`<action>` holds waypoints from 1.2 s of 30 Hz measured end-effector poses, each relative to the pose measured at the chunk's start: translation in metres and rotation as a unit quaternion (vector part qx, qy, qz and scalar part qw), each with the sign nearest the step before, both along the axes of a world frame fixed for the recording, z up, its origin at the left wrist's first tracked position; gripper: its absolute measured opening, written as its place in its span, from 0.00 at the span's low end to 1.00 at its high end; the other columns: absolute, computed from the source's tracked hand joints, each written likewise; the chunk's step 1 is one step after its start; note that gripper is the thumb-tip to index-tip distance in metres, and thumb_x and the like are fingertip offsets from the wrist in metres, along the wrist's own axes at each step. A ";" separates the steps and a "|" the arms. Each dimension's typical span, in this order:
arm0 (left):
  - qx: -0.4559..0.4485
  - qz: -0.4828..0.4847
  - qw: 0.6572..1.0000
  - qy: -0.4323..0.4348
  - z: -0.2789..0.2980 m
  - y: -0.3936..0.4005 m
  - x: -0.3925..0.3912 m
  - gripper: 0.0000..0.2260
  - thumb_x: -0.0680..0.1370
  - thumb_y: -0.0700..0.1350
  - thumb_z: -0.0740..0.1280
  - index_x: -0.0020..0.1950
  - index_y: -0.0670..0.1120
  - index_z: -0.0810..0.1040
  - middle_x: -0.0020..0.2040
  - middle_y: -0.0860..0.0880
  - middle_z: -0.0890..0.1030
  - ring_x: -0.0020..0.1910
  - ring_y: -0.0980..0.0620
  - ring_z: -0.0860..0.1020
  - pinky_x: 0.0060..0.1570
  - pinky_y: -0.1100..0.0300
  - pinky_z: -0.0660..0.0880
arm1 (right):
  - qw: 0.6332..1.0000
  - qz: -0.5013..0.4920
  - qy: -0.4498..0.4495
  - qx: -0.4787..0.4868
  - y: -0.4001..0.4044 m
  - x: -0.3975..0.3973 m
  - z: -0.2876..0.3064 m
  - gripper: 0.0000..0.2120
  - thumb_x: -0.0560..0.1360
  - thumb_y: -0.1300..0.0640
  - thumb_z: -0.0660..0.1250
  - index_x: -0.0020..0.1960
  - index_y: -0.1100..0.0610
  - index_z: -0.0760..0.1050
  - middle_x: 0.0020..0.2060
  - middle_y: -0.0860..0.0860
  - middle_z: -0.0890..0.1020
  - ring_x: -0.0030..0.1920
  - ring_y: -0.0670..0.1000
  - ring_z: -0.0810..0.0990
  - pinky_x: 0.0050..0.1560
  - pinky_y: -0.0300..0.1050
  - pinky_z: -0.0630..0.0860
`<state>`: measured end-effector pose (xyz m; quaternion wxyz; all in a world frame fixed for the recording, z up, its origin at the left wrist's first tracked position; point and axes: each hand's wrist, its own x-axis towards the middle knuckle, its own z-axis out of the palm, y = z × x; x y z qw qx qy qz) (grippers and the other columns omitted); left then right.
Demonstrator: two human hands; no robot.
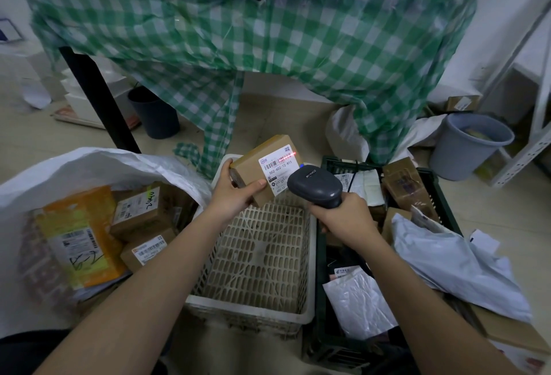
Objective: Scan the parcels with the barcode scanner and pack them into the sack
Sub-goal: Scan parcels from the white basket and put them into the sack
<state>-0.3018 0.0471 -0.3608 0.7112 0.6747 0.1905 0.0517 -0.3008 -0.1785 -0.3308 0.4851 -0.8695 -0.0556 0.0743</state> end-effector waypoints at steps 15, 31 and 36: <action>0.013 -0.005 1.000 -0.014 0.044 0.010 -0.083 0.43 0.73 0.46 0.74 0.77 0.59 0.50 0.65 0.48 0.73 0.55 0.51 0.78 0.38 0.60 0.79 | 0.979 -0.059 -0.013 0.195 0.004 -0.035 0.020 0.06 0.72 0.60 0.74 0.39 0.54 0.78 0.27 0.48 0.79 0.29 0.43 0.77 0.33 0.37 0.72; 0.031 0.209 0.973 0.094 0.006 0.133 -0.232 0.41 0.72 0.46 0.75 0.75 0.51 0.51 0.67 0.46 0.70 0.63 0.42 0.73 0.59 0.40 0.75 | 0.990 0.075 0.028 0.117 0.140 -0.063 0.004 0.11 0.71 0.63 0.74 0.42 0.69 0.75 0.34 0.67 0.76 0.38 0.55 0.74 0.41 0.49 0.68; 0.037 0.264 0.953 0.144 -0.026 0.170 -0.190 0.39 0.73 0.47 0.74 0.73 0.44 0.50 0.68 0.43 0.69 0.64 0.40 0.72 0.62 0.43 0.73 | 0.989 0.048 0.050 0.132 0.154 -0.052 -0.021 0.07 0.70 0.63 0.75 0.44 0.62 0.78 0.36 0.60 0.80 0.37 0.53 0.77 0.42 0.45 0.72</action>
